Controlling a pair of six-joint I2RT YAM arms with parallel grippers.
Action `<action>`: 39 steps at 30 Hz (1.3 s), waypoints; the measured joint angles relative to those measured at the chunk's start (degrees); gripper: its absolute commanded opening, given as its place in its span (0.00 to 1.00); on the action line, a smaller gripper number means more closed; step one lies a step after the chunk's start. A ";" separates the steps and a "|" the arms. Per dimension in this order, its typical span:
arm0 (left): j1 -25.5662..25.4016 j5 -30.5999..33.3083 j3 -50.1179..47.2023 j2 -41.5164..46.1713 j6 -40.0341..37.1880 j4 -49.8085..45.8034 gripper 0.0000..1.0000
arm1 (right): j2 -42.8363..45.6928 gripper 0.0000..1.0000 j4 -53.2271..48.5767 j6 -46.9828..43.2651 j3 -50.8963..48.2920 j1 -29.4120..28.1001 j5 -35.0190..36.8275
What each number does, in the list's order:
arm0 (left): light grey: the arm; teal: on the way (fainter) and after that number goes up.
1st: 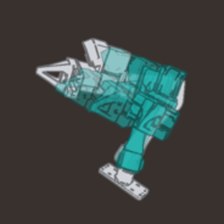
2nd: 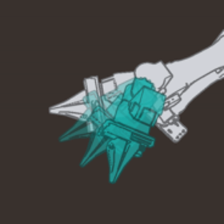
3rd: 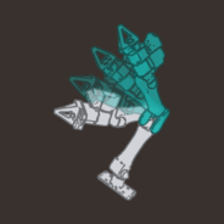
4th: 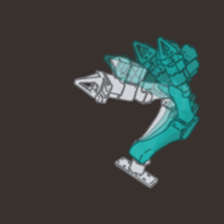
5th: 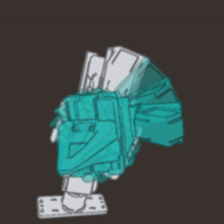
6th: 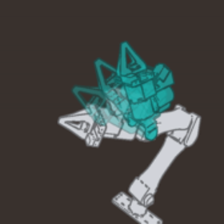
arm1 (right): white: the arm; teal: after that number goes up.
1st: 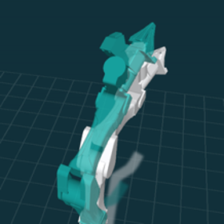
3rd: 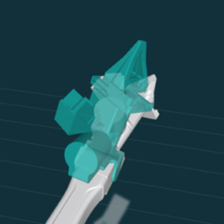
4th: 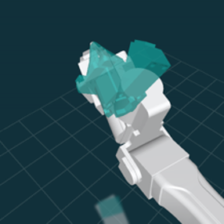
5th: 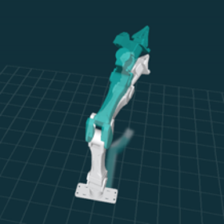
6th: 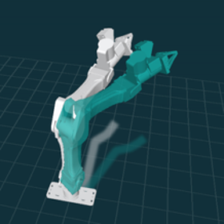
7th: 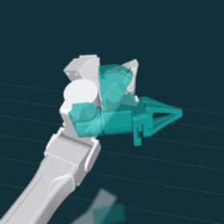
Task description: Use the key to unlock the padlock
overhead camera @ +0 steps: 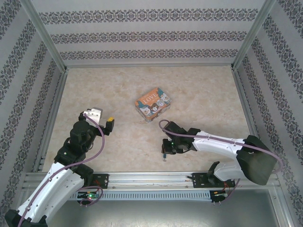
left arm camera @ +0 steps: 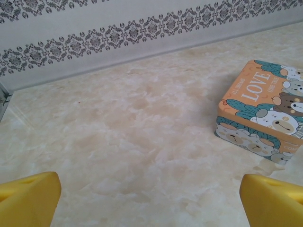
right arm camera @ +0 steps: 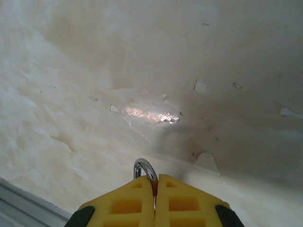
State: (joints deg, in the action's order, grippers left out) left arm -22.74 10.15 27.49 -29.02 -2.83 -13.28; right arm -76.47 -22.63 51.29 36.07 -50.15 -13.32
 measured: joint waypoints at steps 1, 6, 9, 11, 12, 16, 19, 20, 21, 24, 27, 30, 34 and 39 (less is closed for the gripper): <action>0.00 0.20 0.00 0.00 0.00 -0.13 0.97 | -0.63 0.00 0.33 0.00 0.00 0.00 -0.07; 0.00 0.79 0.00 0.00 0.00 -0.20 0.98 | -2.71 0.00 1.79 -0.04 0.00 0.00 -0.74; 0.00 0.96 0.00 0.00 0.00 -0.22 0.98 | -3.10 0.00 2.19 -0.04 0.00 0.00 -0.98; 0.00 1.07 0.00 0.00 0.00 -0.24 0.98 | -3.19 0.00 2.40 -0.04 0.00 0.00 -1.07; 0.00 1.09 0.00 0.00 0.00 -0.24 0.98 | -3.21 0.00 2.49 -0.04 0.00 0.00 -1.07; 0.00 1.11 0.00 0.00 0.02 -0.26 0.99 | -3.21 0.06 2.91 0.00 -0.11 0.00 -1.07; 0.00 1.14 0.00 0.00 0.02 -0.26 0.99 | -3.21 0.12 3.19 0.04 -0.52 0.00 -1.07; 0.00 1.14 0.00 0.00 0.00 -0.26 0.99 | -3.21 0.15 3.23 0.09 -0.61 0.00 -1.07; 0.00 1.14 0.00 0.00 0.00 -0.26 0.99 | -3.21 0.17 3.21 0.09 -0.63 0.00 -1.07; 0.00 1.18 0.00 0.00 0.00 -0.26 0.99 | -3.17 0.23 3.23 -0.11 -0.66 0.00 -1.07; 0.00 1.53 0.00 0.00 0.00 -0.26 1.00 | -2.69 0.28 3.08 -0.20 -0.66 0.02 -1.03; 0.00 1.86 0.00 0.00 0.00 -0.26 1.00 | -0.85 0.33 1.97 -0.63 -0.63 0.07 -0.76; 0.00 2.16 0.00 0.00 0.00 -0.26 1.00 | 3.82 0.38 -0.35 -2.16 -0.52 1.55 0.52; 0.00 2.82 -0.02 0.00 0.35 -0.24 0.99 | 11.32 0.38 -3.17 -5.70 0.24 6.21 3.50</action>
State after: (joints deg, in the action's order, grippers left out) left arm -22.74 12.97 27.46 -29.02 -2.48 -13.52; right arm -65.14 -25.80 45.58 36.32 -43.94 -9.82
